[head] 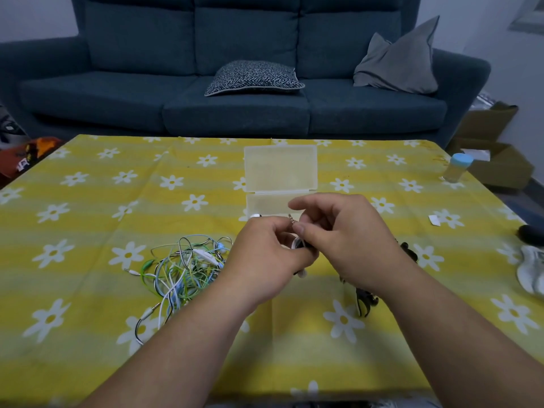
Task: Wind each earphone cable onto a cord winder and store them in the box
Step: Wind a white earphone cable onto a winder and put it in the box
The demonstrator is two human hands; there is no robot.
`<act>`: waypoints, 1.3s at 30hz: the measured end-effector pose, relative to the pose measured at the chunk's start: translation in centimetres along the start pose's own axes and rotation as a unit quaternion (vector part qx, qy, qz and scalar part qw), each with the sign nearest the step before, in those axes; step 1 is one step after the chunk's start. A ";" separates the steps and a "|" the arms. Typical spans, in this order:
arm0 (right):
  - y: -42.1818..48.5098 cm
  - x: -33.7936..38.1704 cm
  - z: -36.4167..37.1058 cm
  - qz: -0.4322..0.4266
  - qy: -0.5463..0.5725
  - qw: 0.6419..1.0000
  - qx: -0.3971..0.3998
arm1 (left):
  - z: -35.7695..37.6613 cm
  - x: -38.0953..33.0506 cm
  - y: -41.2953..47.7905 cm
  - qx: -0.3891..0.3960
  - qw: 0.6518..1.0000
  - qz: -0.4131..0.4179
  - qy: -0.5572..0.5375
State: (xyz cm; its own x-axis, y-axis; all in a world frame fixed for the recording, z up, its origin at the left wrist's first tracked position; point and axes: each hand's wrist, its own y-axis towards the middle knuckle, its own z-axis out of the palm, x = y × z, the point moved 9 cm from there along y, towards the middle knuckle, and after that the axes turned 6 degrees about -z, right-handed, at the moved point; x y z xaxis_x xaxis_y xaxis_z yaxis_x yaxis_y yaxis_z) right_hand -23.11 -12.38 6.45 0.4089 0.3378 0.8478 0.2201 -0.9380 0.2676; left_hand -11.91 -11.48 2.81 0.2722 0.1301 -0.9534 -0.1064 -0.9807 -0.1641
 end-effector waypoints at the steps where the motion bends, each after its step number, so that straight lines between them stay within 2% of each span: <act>1: 0.0 0.0 -0.1 0.000 -0.002 1.000 -0.003 | 0.0 0.1 0.1 -0.001 1.000 0.000 -0.004; 7: 0.1 0.2 -1.8 0.001 0.029 0.998 -0.052 | -1.2 0.8 0.4 -0.017 0.997 -0.040 -0.070; 11: 0.2 -0.7 -2.7 0.026 0.031 0.995 -0.094 | -1.1 0.4 0.5 -0.004 0.997 -0.025 -0.070; 16: 0.1 0.0 -1.5 0.014 -0.025 0.998 -0.051 | -0.5 -0.3 0.3 0.005 0.999 0.008 0.037; 20: -0.2 0.8 -0.3 -0.007 -0.100 0.995 -0.009 | -0.8 -0.3 0.4 -0.022 0.995 0.019 0.095; 26: -0.4 2.0 0.7 -0.061 -0.148 0.987 -0.006 | -2.2 0.6 0.6 -0.083 0.996 -0.002 0.025; 29: -0.4 1.0 0.8 -0.030 -0.116 0.992 -0.028 | -2.7 1.0 0.7 -0.113 0.993 -0.017 -0.015; 32: -0.6 0.4 0.0 -0.002 -0.034 0.996 -0.083 | -3.2 0.8 0.6 -0.119 0.988 -0.023 -0.092; 39: -0.7 -0.5 -0.3 0.063 0.131 0.984 -0.106 | -2.9 -0.1 0.2 -0.065 0.985 -0.014 -0.157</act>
State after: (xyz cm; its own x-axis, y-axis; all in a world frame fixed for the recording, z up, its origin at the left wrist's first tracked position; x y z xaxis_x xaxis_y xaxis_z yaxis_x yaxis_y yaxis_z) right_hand -23.69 -11.94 5.98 0.1725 0.2121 0.9619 -0.0196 -0.9756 0.2186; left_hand -9.21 -12.12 3.64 -0.0379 0.1769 -0.9835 0.0267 -0.9837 -0.1780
